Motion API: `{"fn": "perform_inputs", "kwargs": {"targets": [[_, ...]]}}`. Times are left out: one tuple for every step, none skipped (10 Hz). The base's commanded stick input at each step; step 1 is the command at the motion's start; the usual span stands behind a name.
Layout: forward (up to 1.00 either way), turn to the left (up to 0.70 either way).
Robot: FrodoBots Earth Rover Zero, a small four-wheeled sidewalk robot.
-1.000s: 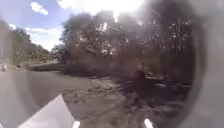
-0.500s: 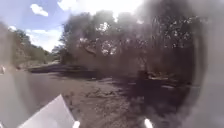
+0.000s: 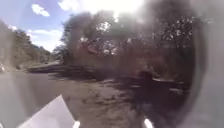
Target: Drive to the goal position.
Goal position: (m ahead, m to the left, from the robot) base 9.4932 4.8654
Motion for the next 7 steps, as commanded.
{"fn": "perform_inputs", "kwargs": {"targets": [[0.5, 0.48], [0.5, 0.5], [0.5, 0.5], [0.5, 0.5], [0.5, 0.5], [0.5, 0.5], [0.5, 0.19]]}}
